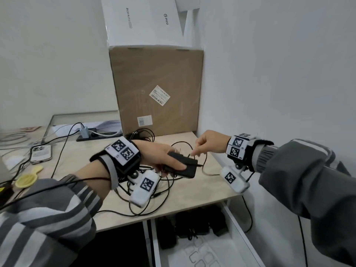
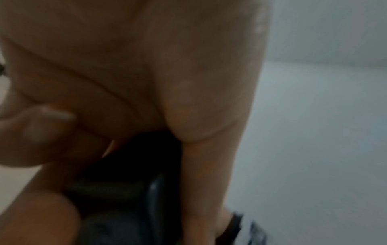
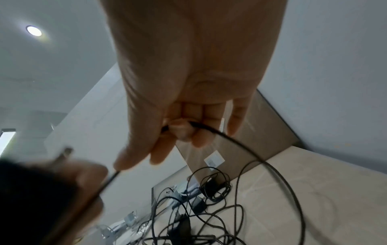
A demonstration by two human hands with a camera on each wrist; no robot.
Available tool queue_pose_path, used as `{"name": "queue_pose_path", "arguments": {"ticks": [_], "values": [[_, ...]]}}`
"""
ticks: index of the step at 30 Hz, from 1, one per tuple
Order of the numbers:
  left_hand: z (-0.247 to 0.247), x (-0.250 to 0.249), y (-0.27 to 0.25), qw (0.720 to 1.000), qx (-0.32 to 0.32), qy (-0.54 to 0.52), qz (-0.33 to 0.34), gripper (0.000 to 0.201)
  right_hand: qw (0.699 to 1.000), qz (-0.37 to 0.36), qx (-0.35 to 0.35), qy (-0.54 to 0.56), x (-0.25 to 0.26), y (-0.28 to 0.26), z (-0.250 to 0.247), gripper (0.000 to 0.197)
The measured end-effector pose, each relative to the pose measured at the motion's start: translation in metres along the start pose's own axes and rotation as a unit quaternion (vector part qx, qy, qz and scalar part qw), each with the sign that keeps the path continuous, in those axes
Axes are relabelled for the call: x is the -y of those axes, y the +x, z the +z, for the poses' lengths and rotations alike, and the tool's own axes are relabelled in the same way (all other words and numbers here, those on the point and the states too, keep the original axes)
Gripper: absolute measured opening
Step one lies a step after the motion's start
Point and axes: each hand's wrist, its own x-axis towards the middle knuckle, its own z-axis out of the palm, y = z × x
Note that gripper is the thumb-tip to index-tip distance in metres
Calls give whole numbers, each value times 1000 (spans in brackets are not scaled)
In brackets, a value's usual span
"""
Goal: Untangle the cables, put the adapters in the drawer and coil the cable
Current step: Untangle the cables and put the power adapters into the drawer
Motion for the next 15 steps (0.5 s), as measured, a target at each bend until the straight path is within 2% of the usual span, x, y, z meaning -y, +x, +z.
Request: {"name": "queue_pose_path", "arguments": {"ticks": [3,5,7,9,10,12,14,15], "values": [[1,6,13,991,-59,91,-73,38,999,-8,-28,-32,12,5,0,34],[2,12,24,981,-144,104,-82,41,998,-18,-45,-40,22,6,5,27],[4,19,32,960,-267,62,-51,33,997,-20,-62,-48,31,3,15,23],[2,24,40,927,-373,-38,8,27,995,-27,-88,-49,34,-1,26,24],[0,25,43,908,-405,-106,33,24,994,-29,-99,-31,32,-3,32,26],[-8,26,44,868,-404,-276,85,19,993,-29,-106,37,27,-6,40,28],[-16,24,41,842,-324,-410,135,24,990,-23,-91,106,19,-6,45,28],[-19,22,37,843,-277,-437,148,28,987,-20,-81,135,14,-7,46,28]]}}
